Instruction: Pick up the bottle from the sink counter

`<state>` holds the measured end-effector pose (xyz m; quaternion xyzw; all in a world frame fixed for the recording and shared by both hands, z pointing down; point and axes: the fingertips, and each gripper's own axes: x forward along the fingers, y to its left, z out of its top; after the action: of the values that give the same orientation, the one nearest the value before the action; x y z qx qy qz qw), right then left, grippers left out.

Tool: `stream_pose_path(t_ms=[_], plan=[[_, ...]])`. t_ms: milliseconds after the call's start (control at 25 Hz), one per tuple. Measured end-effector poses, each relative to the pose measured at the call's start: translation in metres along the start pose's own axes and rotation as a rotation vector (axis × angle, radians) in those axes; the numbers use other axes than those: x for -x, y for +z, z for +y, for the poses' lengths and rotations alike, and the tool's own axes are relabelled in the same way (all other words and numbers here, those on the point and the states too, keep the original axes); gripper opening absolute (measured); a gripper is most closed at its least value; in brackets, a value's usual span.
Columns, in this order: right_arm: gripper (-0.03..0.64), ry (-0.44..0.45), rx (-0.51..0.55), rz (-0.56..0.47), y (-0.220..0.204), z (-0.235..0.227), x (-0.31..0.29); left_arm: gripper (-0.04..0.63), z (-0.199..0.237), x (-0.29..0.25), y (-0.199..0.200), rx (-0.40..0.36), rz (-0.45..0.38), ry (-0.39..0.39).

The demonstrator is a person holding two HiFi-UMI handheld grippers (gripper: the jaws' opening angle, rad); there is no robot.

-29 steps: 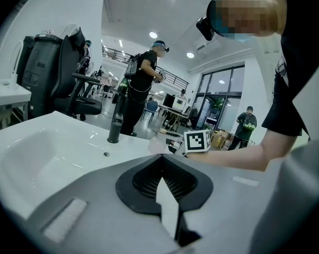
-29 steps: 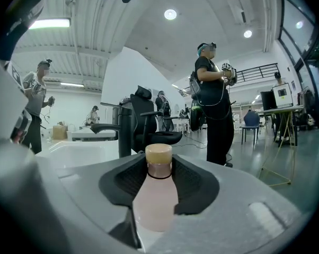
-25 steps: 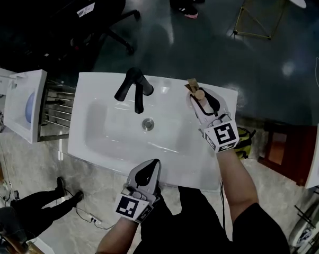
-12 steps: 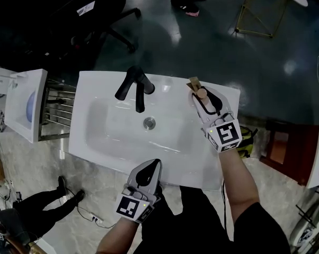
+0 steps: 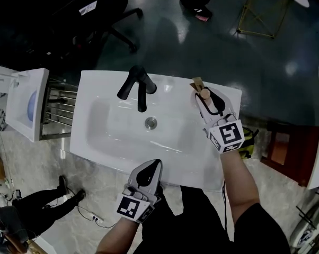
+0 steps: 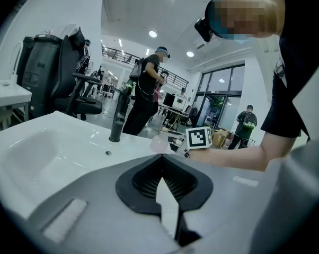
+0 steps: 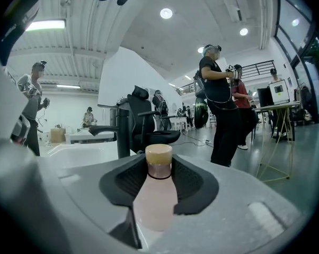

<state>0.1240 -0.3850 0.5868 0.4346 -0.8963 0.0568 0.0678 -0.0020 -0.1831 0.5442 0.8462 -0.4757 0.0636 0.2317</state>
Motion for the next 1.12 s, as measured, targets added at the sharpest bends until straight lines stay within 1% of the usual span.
stream_pose_path(t_ms=[240, 480, 920, 1120], plan=[[0.138, -0.002, 0.0, 0.0, 0.006, 0.001, 0.007, 0.003, -0.002, 0.0, 0.0, 0.002, -0.007, -0.004], [0.138, 0.004, 0.005, -0.011, 0.022, 0.005, 0.015, 0.003, -0.005, 0.001, 0.01, -0.009, -0.031, -0.01], [0.138, 0.027, 0.002, -0.009, 0.057, 0.029, 0.042, 0.003, -0.016, 0.019, 0.036, -0.035, -0.096, -0.003], [0.138, 0.041, 0.017, -0.005, 0.068, 0.04, 0.054, 0.003, -0.025, 0.027, 0.04, -0.042, -0.116, -0.008]])
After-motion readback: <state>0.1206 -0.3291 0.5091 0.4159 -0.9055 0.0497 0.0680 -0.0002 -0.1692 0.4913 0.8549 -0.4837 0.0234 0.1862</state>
